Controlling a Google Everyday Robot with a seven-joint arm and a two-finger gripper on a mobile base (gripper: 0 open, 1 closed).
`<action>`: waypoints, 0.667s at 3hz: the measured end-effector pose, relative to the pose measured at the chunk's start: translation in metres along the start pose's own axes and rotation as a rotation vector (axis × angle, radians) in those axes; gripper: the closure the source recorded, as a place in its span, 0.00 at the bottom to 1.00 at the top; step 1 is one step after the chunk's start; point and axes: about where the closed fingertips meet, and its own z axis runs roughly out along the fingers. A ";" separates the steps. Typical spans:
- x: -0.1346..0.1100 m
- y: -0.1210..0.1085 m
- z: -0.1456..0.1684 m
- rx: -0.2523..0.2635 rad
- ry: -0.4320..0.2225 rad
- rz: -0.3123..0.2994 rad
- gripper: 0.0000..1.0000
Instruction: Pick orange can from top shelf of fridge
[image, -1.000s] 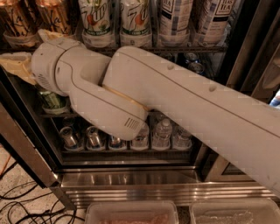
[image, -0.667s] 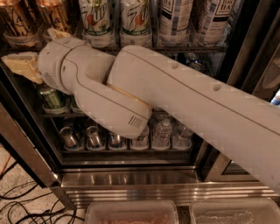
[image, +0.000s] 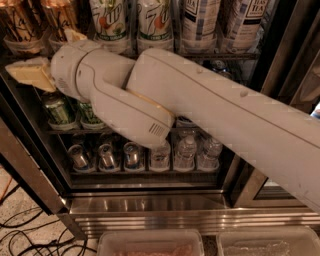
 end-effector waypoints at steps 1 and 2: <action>0.000 -0.006 0.011 -0.003 0.000 -0.018 0.21; -0.001 -0.007 0.015 -0.007 -0.003 -0.022 0.25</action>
Offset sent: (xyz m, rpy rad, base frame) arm 0.0482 0.0156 0.0173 -0.0239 -0.0359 0.0565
